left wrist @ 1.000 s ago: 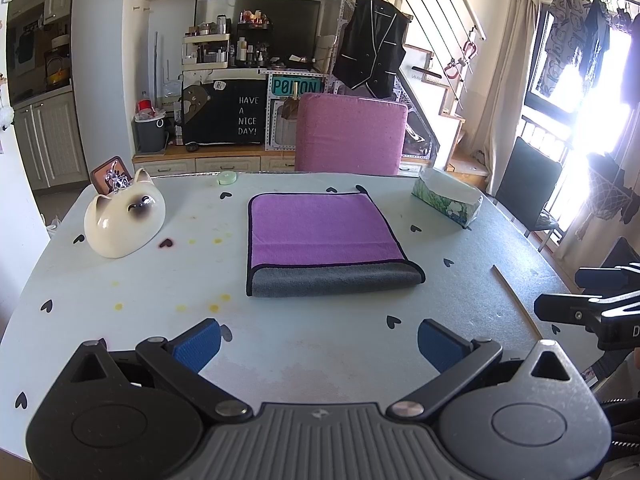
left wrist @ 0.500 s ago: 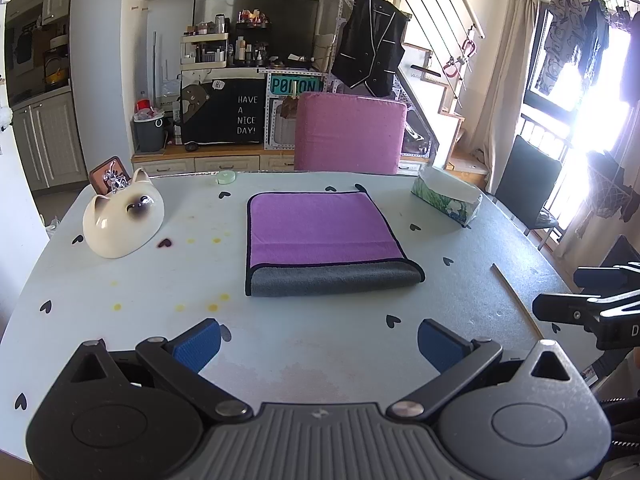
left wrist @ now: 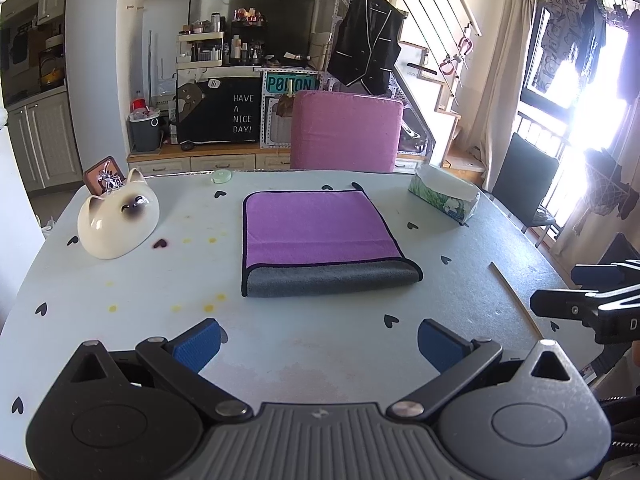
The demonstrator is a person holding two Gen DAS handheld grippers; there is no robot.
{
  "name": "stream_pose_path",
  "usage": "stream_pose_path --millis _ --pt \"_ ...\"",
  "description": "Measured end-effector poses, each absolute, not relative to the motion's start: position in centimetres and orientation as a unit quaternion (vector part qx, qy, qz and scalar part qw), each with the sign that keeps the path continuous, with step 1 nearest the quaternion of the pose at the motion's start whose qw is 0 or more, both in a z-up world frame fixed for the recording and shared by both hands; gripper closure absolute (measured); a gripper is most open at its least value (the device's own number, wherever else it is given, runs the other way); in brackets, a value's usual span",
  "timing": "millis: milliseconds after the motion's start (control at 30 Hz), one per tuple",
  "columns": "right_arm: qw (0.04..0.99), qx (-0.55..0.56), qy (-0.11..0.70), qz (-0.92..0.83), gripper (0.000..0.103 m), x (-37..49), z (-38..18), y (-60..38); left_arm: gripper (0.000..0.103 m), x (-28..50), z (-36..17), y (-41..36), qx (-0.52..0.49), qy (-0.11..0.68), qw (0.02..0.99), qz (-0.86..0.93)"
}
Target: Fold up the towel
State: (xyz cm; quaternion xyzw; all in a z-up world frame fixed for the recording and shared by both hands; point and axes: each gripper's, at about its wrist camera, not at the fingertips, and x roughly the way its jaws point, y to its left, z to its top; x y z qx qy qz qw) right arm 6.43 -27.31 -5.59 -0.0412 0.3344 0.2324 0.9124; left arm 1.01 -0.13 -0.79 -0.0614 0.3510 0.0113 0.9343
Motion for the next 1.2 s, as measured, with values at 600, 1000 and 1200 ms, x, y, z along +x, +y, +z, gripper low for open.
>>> stream_pose_path --millis 600,1000,1200 --pt "0.919 -0.019 0.329 0.217 0.003 10.3 -5.5 -28.8 0.000 6.1 -2.1 0.7 -0.025 0.343 0.938 0.044" --pt "0.918 -0.016 0.323 0.228 0.002 13.8 -6.1 -28.6 0.000 9.8 -4.3 2.0 -0.023 0.355 0.933 0.049" --pt "0.918 -0.010 0.319 0.236 0.002 15.7 -7.2 -28.1 0.000 11.8 -5.3 3.0 -0.023 0.351 0.934 0.056"
